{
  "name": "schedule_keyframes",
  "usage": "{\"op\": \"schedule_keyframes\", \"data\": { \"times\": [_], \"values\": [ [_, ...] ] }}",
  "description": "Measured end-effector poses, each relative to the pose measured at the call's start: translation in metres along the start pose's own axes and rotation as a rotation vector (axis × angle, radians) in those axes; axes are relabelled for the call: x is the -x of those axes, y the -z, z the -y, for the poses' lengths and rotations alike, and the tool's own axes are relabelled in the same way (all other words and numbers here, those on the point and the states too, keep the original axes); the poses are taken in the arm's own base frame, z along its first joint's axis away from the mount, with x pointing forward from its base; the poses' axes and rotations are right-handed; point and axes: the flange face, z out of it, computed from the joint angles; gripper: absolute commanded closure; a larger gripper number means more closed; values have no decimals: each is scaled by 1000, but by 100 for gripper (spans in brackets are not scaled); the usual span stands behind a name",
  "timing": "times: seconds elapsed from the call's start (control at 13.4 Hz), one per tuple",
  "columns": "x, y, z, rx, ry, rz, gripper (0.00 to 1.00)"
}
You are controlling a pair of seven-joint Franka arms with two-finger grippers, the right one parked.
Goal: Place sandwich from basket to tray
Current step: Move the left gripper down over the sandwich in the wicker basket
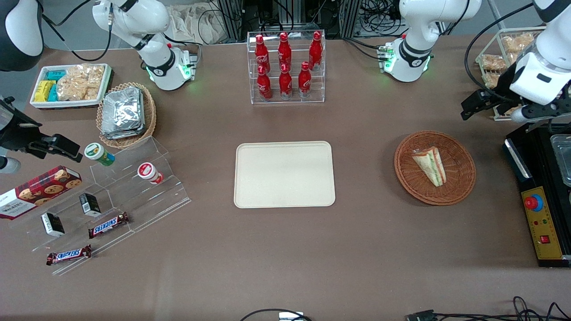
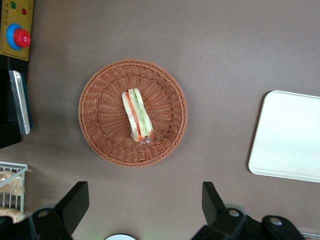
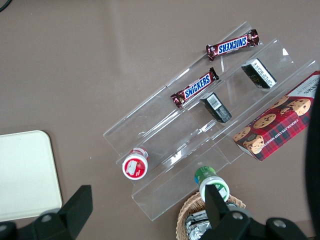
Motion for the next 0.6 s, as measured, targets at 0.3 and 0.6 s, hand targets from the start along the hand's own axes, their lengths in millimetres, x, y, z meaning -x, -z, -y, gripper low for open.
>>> {"op": "schedule_keyframes", "data": {
  "times": [0.3, 0.6],
  "values": [
    [3, -4, -6, -14, 5, 37, 0],
    [-5, -51, 0, -26, 38, 71, 0]
  ]
}}
